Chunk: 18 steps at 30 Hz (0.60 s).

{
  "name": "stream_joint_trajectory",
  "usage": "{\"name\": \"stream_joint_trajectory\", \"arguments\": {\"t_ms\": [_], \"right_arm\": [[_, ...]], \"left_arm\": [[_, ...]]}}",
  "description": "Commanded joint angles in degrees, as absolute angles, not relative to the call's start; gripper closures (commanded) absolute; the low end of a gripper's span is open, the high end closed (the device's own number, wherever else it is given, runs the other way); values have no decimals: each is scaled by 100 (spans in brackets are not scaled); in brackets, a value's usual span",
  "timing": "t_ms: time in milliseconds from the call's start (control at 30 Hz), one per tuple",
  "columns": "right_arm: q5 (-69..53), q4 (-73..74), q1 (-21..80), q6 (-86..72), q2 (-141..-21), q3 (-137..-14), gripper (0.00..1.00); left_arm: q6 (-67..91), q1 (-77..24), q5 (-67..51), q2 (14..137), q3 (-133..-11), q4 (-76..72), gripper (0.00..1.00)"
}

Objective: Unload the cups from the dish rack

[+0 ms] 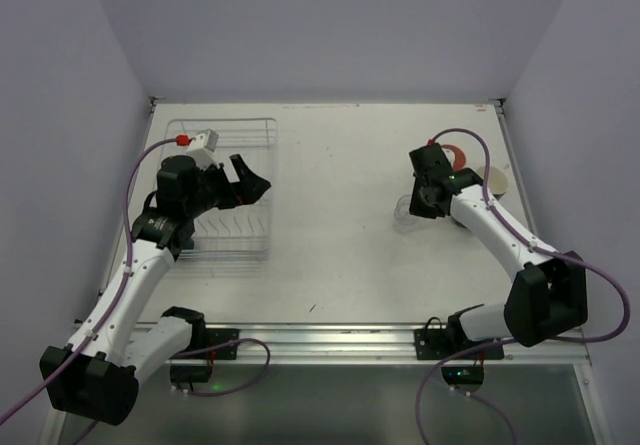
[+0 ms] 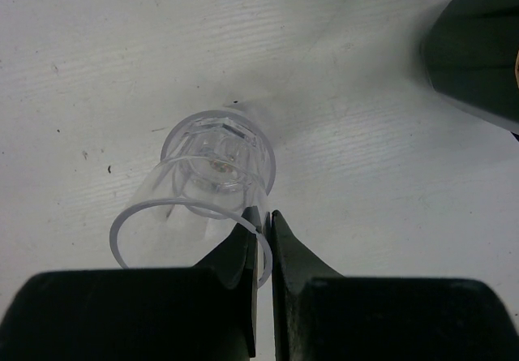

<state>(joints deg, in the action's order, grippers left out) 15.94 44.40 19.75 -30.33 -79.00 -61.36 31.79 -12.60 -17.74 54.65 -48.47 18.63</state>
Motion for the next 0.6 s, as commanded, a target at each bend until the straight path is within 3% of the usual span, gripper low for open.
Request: {"name": "stream_joint_trajectory", "arguments": {"t_ms": [0, 300, 567], "right_arm": [[1679, 4412, 1942, -2971, -7936, -6108, 100], [1608, 4377, 1934, -2918, -8051, -6126, 78], [1617, 4491, 1934, -2821, -7832, -6415, 61]], "left_arm": [[2980, -1230, -1627, 5493, -4983, 2004, 0], [2892, -1222, -371, 5537, -5343, 2864, 0], [2979, -1143, 1702, 5520, -5651, 4075, 0]]}}
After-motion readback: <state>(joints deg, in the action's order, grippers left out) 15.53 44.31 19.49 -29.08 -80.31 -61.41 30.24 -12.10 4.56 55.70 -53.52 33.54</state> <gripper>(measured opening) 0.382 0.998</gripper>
